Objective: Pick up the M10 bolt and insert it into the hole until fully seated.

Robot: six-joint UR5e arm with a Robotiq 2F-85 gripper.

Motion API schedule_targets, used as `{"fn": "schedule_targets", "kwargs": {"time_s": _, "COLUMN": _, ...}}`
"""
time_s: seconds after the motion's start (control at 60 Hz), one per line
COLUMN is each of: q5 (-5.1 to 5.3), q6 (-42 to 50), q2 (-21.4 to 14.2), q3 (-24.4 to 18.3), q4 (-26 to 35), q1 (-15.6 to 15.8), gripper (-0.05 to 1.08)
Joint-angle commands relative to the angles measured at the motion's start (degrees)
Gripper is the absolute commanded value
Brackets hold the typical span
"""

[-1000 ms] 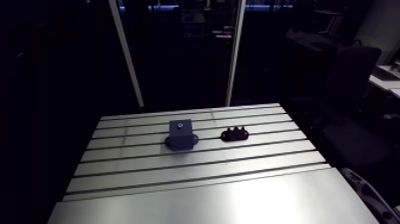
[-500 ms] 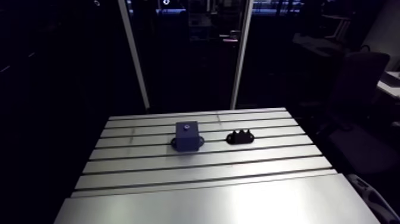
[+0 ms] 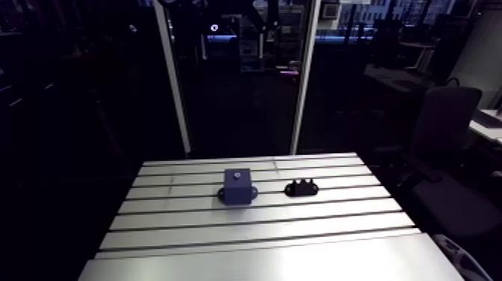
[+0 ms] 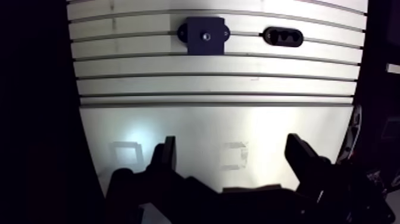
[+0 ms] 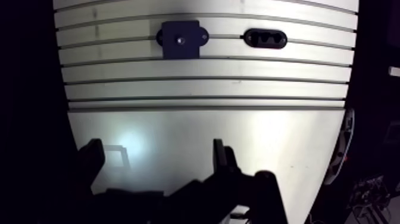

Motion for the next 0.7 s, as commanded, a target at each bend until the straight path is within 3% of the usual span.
{"fn": "schedule_targets", "kwargs": {"time_s": 0.017, "q5": -0.01, "q6": -0.17, "q2": -0.93, "q3": 0.50, "q4": -0.76, "q1": -0.16, "gripper": 0.01}}
{"fn": "schedule_targets", "kwargs": {"time_s": 0.7, "q5": -0.10, "q6": -0.25, "q2": -1.06, "q3": 1.68, "q4": -0.77, "q1": -0.08, "gripper": 0.01}}
